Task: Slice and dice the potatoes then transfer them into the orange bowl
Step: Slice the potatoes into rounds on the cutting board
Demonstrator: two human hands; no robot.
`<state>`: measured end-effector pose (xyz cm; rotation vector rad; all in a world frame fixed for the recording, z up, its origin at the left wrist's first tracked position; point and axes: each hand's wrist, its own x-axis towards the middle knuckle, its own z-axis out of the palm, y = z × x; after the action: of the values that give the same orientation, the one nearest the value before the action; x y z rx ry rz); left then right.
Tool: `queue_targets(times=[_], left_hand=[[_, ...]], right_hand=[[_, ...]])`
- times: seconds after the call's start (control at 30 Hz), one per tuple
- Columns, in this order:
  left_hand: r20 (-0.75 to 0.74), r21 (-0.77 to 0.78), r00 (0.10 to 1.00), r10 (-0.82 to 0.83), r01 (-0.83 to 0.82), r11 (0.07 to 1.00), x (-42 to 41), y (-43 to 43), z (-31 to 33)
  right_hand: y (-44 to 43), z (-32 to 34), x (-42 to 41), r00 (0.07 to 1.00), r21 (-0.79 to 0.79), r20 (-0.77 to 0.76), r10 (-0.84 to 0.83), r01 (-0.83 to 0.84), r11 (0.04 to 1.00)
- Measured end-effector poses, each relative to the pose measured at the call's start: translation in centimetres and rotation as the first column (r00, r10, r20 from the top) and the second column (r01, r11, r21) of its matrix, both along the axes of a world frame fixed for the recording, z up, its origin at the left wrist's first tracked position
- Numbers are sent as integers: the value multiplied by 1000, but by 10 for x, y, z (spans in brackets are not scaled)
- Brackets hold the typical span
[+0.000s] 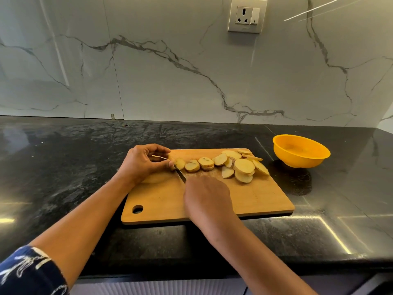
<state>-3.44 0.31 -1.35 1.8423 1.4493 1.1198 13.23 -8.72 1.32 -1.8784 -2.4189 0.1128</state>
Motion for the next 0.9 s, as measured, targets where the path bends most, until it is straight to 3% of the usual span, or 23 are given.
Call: queue_targets(times=[0.37, 0.63, 0.9], left_hand=[[-2, -25, 1000, 22, -22, 999, -3, 1, -1], [-25, -124, 991, -134, 130, 984, -22, 2, 8], [-178, -112, 960, -216, 199, 974, -21, 2, 8]], right_hand=[[6, -6, 24, 986, 134, -125, -112, 128, 983], [39, -2, 42, 969, 336, -202, -143, 206, 919], [50, -16, 50, 926, 383, -372, -67, 219, 898]])
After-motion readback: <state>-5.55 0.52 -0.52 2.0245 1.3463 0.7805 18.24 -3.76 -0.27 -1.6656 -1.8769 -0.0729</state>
